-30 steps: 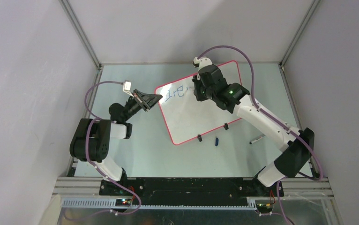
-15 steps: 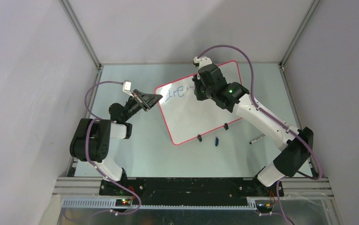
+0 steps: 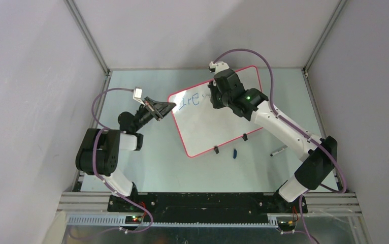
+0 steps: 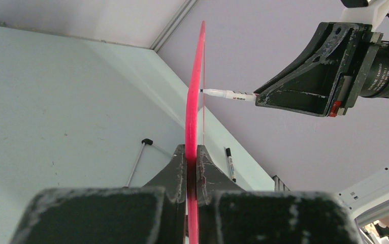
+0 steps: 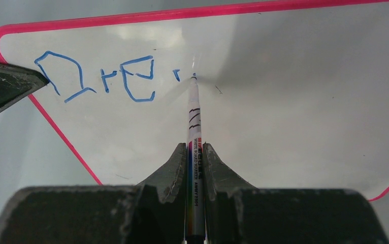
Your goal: Write a sentence on the whiteboard
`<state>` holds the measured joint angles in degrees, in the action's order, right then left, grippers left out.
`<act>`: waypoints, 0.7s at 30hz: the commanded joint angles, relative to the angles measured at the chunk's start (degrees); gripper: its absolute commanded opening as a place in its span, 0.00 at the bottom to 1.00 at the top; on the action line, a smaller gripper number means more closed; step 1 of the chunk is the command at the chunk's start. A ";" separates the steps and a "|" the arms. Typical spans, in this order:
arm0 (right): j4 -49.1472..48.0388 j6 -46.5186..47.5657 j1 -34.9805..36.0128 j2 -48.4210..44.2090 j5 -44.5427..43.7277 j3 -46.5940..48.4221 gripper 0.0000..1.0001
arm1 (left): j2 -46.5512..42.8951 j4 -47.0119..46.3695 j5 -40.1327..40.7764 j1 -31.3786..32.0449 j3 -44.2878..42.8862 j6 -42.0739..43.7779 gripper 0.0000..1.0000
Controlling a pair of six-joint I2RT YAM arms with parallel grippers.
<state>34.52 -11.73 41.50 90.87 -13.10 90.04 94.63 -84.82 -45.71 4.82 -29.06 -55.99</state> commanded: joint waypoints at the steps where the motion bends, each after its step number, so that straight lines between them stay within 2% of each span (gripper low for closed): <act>1: -0.95 0.51 -0.43 0.06 -1.59 2.77 0.00 | 0.13 -2.99 -2.60 0.69 -1.75 1.84 0.00; 21: -0.94 0.39 -0.63 1.23 -0.98 4.02 0.00 | -0.01 -2.99 -2.85 0.90 -1.76 2.02 0.00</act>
<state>34.89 -11.75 40.99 91.59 -13.26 91.39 94.63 -84.79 -45.74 4.82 -29.06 -55.99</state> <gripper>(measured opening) 0.163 0.046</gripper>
